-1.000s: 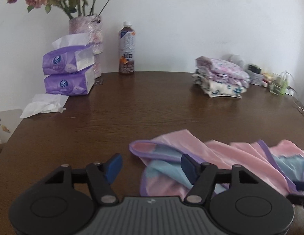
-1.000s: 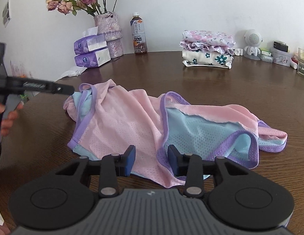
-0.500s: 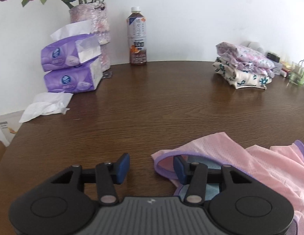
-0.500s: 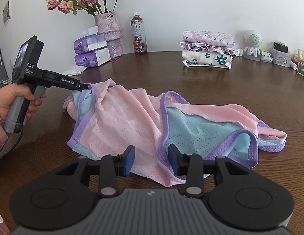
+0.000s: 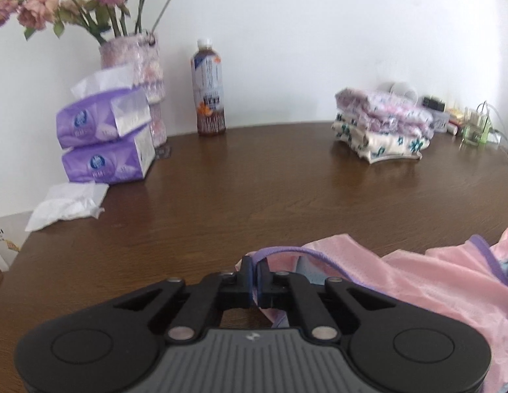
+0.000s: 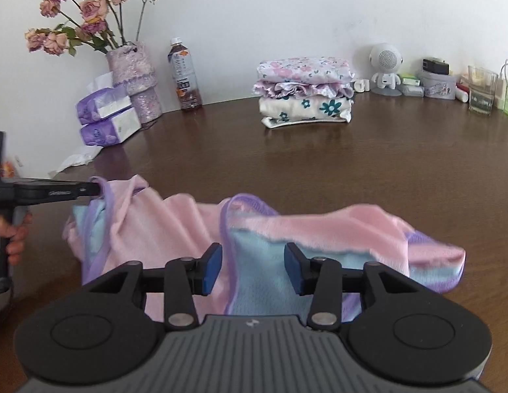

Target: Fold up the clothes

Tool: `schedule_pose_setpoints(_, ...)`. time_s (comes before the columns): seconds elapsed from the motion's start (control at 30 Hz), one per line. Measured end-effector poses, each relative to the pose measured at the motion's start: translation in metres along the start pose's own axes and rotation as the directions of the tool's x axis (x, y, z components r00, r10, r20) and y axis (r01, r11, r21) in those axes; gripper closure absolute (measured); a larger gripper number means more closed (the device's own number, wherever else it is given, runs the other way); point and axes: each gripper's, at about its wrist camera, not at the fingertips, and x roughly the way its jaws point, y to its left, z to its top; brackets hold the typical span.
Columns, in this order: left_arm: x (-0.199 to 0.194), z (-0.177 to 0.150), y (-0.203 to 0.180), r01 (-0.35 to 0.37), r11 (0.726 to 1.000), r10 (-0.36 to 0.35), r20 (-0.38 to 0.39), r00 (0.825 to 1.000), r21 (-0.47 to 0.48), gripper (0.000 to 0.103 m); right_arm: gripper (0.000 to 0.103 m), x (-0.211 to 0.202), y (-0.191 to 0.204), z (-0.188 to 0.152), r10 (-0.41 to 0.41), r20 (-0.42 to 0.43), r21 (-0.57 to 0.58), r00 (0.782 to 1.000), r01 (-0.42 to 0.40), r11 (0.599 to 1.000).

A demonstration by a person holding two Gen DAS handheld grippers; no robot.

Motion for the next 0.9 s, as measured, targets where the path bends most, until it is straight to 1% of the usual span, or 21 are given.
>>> schedule_pose_setpoints(0.13,-0.024,-0.001,0.0,0.01,1.0,-0.01,0.056,0.998,-0.004,0.102,0.059,0.019,-0.005,0.009,-0.04,-0.023,0.003,0.999,0.04,0.999)
schedule_pose_setpoints(0.27,-0.058,-0.007,-0.002,0.044,0.999,-0.043,0.114,0.993,-0.008,0.102,0.057,0.021,-0.007,0.006,-0.035,-0.014,-0.003,0.999,0.035,0.999)
schedule_pose_setpoints(0.33,-0.077,-0.011,-0.004,0.045,0.999,-0.044,0.149,0.988,-0.001,0.102,0.055,0.021,-0.006,0.004,-0.034,-0.005,-0.013,0.999,0.034,0.999)
schedule_pose_setpoints(0.43,-0.103,-0.02,-0.005,0.041,0.999,-0.043,0.18,0.983,0.012,0.102,0.051,0.021,-0.004,0.001,-0.032,0.007,-0.021,0.999,0.032,0.999)
schedule_pose_setpoints(0.53,-0.121,-0.033,-0.005,0.02,0.999,-0.026,0.168,0.985,0.042,0.102,0.051,0.02,-0.004,0.0,-0.028,0.018,-0.016,0.999,0.028,0.999)
schedule_pose_setpoints(0.6,-0.129,-0.044,-0.004,0.012,0.999,-0.018,0.142,0.99,0.041,0.102,0.051,0.019,-0.004,-0.001,-0.025,0.026,-0.013,0.999,0.025,1.0)
schedule_pose_setpoints(0.77,-0.134,-0.071,0.006,-0.007,1.0,0.008,0.072,0.997,-0.018,0.102,0.051,0.017,-0.007,-0.002,-0.017,0.031,0.007,0.999,0.016,1.0)
schedule_pose_setpoints(0.9,-0.133,-0.08,0.011,-0.021,0.999,0.023,0.05,0.998,-0.044,0.102,0.051,0.017,-0.009,-0.002,-0.009,0.034,0.021,0.999,0.009,1.0)
